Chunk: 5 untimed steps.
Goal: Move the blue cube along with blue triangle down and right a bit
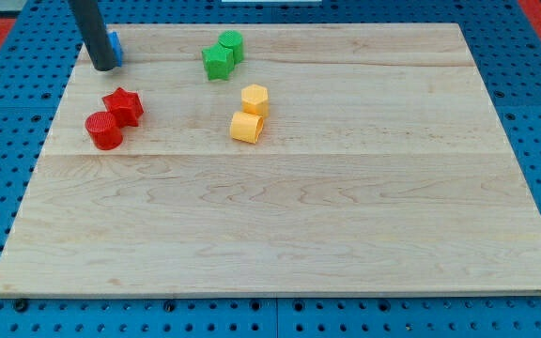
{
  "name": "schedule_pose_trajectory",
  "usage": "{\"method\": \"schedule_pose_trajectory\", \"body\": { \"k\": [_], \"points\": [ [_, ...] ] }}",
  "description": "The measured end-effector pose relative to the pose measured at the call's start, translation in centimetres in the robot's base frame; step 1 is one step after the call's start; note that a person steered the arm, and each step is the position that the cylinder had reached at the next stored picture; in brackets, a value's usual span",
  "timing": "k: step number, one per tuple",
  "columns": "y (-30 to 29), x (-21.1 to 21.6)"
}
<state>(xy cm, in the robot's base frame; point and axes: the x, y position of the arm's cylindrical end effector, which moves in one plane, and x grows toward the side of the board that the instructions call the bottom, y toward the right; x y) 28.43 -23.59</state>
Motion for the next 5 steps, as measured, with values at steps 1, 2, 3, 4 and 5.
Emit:
{"method": "schedule_pose_trajectory", "body": {
  "k": [1, 2, 3, 4, 5],
  "points": [
    [0.4, 1.5],
    [-1.4, 2.4],
    [-6.2, -0.6],
    [-6.8, -1.2],
    [-6.8, -4.7]
  ]
}}
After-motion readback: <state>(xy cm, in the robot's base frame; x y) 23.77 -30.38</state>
